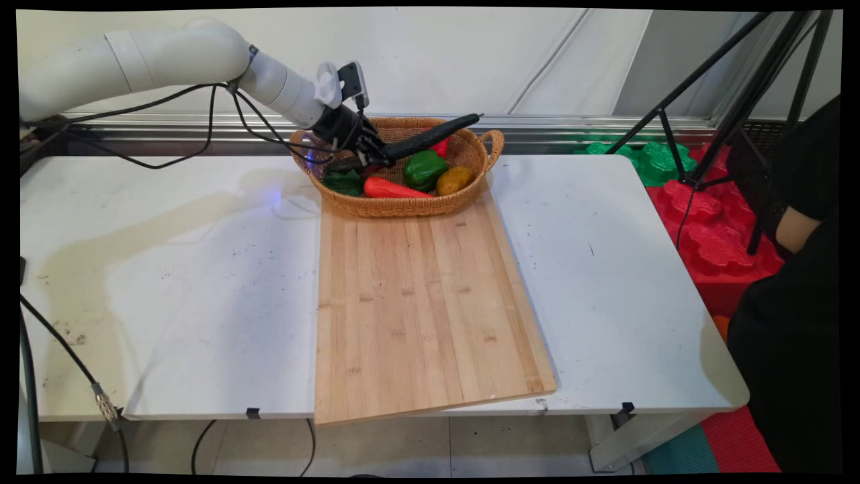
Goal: Place the picked object on the cutting board
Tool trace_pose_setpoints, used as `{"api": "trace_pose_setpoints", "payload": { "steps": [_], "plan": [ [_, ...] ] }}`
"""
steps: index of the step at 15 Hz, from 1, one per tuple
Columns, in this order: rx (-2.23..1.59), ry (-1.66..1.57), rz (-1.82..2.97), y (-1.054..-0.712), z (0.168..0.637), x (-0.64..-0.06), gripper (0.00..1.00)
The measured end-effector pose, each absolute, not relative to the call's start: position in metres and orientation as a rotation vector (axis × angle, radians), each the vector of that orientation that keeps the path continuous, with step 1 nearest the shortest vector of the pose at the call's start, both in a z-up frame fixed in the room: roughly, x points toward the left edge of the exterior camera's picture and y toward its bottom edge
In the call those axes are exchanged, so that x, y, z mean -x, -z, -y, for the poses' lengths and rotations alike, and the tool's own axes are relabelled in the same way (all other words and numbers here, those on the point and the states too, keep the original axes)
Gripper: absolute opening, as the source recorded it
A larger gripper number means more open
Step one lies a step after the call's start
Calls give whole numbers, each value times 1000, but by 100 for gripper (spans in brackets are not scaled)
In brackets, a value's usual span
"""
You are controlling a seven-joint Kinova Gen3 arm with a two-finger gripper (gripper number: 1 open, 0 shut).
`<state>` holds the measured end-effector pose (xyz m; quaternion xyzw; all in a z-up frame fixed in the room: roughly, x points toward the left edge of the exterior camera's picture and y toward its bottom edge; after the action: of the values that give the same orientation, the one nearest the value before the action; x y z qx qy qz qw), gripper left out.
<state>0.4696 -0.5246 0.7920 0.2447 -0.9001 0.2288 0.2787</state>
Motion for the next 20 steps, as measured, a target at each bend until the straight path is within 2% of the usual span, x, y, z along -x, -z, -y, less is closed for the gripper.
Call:
{"api": "trace_pose_setpoints", "payload": {
  "steps": [7, 20],
  "plan": [
    [-684, -613, 2372, -798, 521, -470, 0],
    [-676, -622, 2216, -860, 459, -489, 0]
  ]
}}
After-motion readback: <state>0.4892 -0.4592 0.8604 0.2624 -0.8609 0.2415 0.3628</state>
